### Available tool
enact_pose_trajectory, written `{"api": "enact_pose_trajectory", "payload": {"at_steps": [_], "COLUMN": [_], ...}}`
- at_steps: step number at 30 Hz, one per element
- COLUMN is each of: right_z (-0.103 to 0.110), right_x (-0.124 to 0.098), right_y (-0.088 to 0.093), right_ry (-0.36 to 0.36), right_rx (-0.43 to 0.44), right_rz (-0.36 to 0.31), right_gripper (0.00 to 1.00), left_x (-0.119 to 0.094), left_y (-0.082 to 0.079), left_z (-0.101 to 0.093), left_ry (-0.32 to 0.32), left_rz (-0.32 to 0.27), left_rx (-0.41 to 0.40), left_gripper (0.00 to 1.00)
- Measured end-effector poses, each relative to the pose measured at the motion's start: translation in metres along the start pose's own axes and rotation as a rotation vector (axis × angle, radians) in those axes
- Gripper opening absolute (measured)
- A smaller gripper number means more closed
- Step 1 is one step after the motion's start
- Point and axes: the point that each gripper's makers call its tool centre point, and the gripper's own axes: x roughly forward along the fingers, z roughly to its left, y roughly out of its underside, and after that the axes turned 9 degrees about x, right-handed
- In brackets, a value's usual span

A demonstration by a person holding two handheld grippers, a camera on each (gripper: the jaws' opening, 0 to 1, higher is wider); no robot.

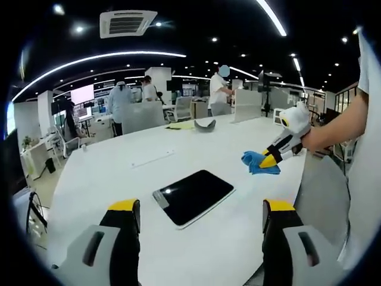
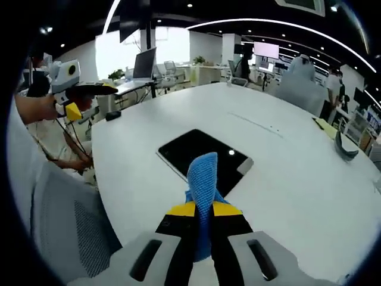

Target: Wipe the mirror surface with the cleaning cloth until all visible marks leave the cleaned area.

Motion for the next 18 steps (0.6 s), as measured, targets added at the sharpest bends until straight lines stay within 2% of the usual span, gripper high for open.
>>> {"api": "enact_pose_trajectory", "payload": {"at_steps": [12,18], "right_z": [-0.022,-0.025], "right_x": [0.000,0.002], "right_y": [0.049,0.064], "right_ry": [0.062,0.063], "right_rx": [0.025,0.031], "right_rz": [0.081,0.109], "right_gripper": [0.03,0.03], "left_x": [-0.001,0.000], "left_y": [0.000,0.002], "left_z": [-0.002,-0.005], "left_ry": [0.010,0.015], "left_rz": [0.002,0.006], "left_rx": [0.002,0.002], "left_gripper": [0.85,0.85]}}
